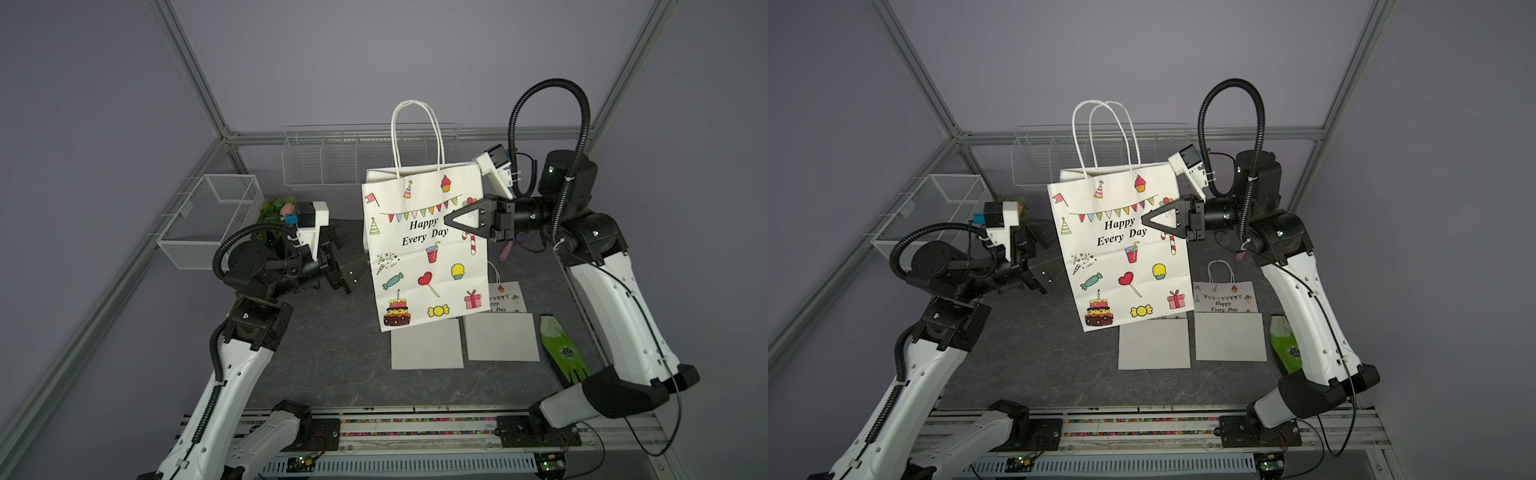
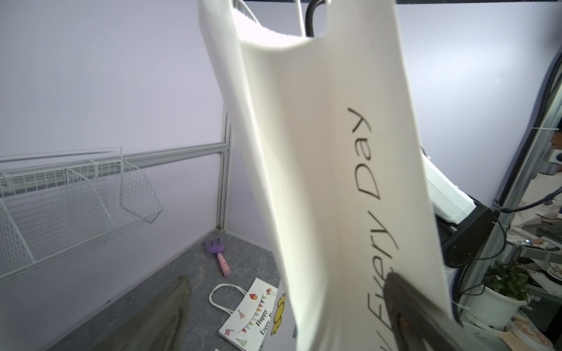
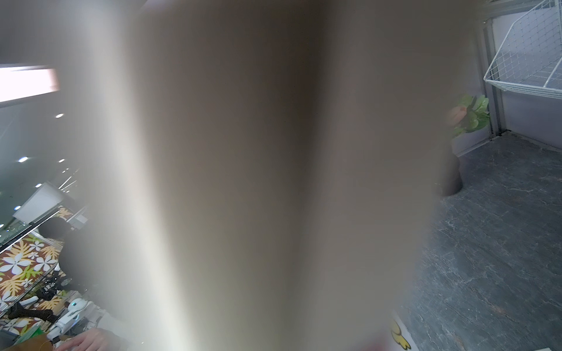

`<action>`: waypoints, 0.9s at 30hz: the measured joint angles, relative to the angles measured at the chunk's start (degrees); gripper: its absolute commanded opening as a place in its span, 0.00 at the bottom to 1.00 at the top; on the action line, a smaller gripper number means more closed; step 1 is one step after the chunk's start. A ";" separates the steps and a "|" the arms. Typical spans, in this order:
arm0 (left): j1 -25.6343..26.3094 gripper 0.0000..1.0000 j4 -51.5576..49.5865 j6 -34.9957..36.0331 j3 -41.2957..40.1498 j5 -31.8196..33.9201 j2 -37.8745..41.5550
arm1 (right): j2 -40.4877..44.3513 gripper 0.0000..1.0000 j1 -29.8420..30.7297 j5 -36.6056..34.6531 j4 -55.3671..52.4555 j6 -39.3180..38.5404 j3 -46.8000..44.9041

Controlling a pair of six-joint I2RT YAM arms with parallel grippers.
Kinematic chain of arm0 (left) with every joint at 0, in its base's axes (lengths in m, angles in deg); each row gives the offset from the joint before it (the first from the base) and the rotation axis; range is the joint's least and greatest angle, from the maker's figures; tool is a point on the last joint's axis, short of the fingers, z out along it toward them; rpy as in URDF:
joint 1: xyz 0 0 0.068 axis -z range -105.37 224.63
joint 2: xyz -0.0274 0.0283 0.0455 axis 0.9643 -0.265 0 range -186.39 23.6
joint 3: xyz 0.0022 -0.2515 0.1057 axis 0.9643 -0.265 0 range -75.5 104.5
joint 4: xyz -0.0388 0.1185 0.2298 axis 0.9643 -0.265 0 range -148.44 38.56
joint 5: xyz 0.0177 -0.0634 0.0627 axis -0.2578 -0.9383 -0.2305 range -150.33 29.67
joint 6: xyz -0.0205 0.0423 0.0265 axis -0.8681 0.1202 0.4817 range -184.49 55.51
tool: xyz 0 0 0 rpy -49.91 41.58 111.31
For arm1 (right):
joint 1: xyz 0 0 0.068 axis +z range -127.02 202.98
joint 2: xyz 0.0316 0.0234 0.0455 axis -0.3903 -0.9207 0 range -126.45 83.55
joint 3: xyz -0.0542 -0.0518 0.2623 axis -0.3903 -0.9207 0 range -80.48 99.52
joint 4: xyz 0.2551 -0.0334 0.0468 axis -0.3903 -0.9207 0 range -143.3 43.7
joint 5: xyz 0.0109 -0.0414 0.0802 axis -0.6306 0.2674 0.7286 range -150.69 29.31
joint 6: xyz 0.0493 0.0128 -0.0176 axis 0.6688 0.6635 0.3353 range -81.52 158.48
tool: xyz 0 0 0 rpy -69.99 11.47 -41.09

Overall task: Put away the paper bag
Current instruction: Press the paper bag.

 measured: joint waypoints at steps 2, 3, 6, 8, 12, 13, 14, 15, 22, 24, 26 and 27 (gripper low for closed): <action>0.00 0.99 1.55 -0.68 0.00 -0.17 0.42 | 0.07 0.07 -0.09 0.00 -0.85 -0.72 -0.20; 0.00 0.99 2.05 -0.81 0.00 -0.17 0.46 | 0.04 0.07 -0.11 -0.02 -1.01 -1.03 -0.28; -0.04 0.99 3.48 -1.86 -0.02 -0.20 0.24 | 0.07 0.07 -0.46 -0.07 -1.81 -1.66 -0.37; -0.04 0.99 4.46 -2.67 -0.07 -0.20 0.13 | 0.07 0.07 -0.76 -0.17 -2.34 -2.38 -0.39; -0.04 0.99 6.12 -3.82 -0.11 -0.20 0.15 | 0.07 0.07 -0.96 -0.48 -3.89 -3.69 -0.50; -0.04 0.99 6.43 -4.09 -0.11 -0.20 0.15 | 0.07 0.07 -0.96 -0.59 -4.22 -3.93 -0.55; -0.04 0.99 6.64 -4.28 -0.11 -0.20 0.15 | 0.07 0.07 -0.96 -0.61 -4.46 -4.20 -0.61; -0.04 0.99 6.95 -4.61 -0.11 -0.22 0.15 | 0.07 0.07 -0.96 -0.61 -4.57 -4.26 -0.66; -0.04 0.99 9.40 -6.08 -0.39 -0.83 0.17 | 0.07 0.07 -0.98 -1.38 -5.16 -5.14 -0.70; -0.04 0.99 9.09 -5.90 -0.39 -0.81 0.22 | 0.07 0.07 -0.98 -1.68 -5.44 -5.46 -0.70; -0.04 0.99 8.46 -5.60 -0.39 -0.81 0.22 | 0.07 0.07 -0.96 -1.70 -5.53 -5.51 -0.74; -0.04 0.99 8.20 -5.44 -0.39 -0.83 0.09 | 0.07 0.07 -0.94 -1.64 -5.40 -5.46 -0.87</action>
